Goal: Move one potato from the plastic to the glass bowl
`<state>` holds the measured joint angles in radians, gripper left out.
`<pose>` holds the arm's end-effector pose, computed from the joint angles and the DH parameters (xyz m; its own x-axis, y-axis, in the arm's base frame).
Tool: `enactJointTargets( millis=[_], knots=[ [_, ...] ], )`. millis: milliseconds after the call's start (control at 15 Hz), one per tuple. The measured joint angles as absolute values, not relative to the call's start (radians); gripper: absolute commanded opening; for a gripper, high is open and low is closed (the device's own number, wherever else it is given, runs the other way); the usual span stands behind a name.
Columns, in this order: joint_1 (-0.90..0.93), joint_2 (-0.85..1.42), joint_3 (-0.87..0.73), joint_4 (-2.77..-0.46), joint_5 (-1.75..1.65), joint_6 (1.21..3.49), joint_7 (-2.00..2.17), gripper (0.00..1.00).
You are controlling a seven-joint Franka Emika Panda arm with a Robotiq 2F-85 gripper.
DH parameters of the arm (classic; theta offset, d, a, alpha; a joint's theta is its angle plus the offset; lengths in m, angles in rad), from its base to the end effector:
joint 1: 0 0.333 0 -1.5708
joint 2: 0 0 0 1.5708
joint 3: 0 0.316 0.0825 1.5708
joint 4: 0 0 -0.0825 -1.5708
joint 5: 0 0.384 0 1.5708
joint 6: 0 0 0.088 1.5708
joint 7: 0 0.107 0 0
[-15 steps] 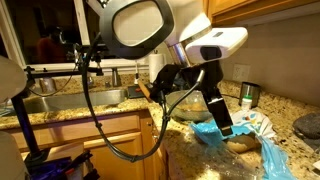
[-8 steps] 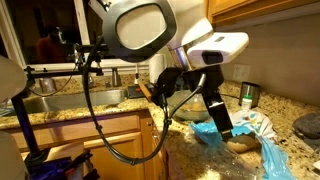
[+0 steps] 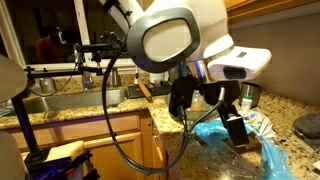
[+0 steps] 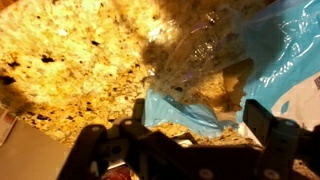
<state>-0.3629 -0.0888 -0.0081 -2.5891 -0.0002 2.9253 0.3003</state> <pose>0.4420 -0.1719 0.3355 0.7038 -0.5913 0.3937 -0.5973 -0.7926 -0.1225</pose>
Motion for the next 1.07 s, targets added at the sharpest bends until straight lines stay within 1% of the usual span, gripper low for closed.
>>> enactJointTargets(
  millis=[800, 1067],
  knots=[
    [-0.365, 0.145, -0.009, -2.39, -0.059, 2.923, 0.347, 1.0],
    [-0.265, 0.199, -0.095, -2.338, -0.036, 2.913, 0.347, 1.0]
  ],
)
